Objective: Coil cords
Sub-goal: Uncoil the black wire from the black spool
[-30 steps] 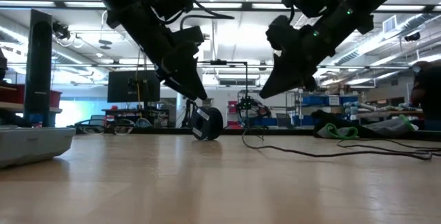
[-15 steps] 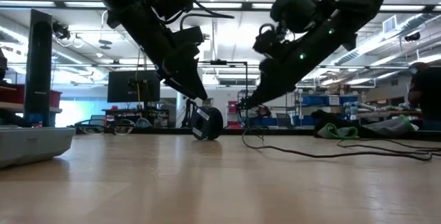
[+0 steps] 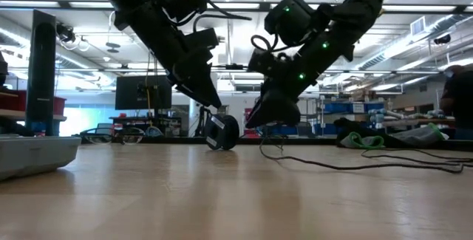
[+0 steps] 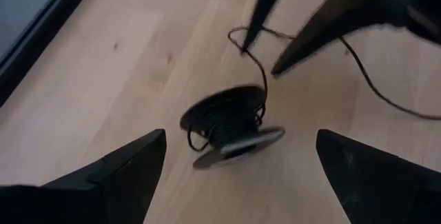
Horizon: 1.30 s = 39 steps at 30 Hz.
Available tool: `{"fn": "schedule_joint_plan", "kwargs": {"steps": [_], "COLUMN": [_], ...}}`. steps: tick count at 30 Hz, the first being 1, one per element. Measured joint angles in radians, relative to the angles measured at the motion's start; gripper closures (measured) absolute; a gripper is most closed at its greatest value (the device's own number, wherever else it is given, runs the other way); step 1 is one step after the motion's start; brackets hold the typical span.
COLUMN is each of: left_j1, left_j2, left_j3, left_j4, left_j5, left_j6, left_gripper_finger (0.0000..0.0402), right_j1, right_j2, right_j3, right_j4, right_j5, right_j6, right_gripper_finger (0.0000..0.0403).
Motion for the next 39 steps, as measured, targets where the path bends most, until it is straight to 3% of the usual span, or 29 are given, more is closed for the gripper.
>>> {"fn": "schedule_joint_plan", "kwargs": {"steps": [6,20,24,30,39], "left_j1": [0.0,0.0,0.0,0.014,0.123], "left_j2": [0.0,0.0,0.0,0.0,0.0], "left_j3": [0.0,0.0,0.0,0.0,0.0], "left_j4": [-0.004,0.02,0.02,0.021,0.028], "left_j5": [0.0,0.001,0.001,-0.02,-0.042], "left_j6": [0.0,0.005,0.005,0.009,-0.007], "left_gripper_finger": [0.0023,0.0023,0.0023,0.0023,0.0023], "right_j1": [-0.001,-0.014,-0.017,-0.015,-0.003], "right_j2": [0.022,0.047,0.048,0.048,0.048], "right_j3": [0.026,0.027,0.027,0.027,0.027], "right_j4": [-0.059,-0.081,-0.097,-0.097,-0.102], "right_j5": [0.031,0.072,0.047,0.033,0.033], "right_j6": [-0.122,-0.221,-0.221,-0.195,-0.069], "right_gripper_finger": [0.0251,0.0254,0.0285,0.0386,0.0399]}}
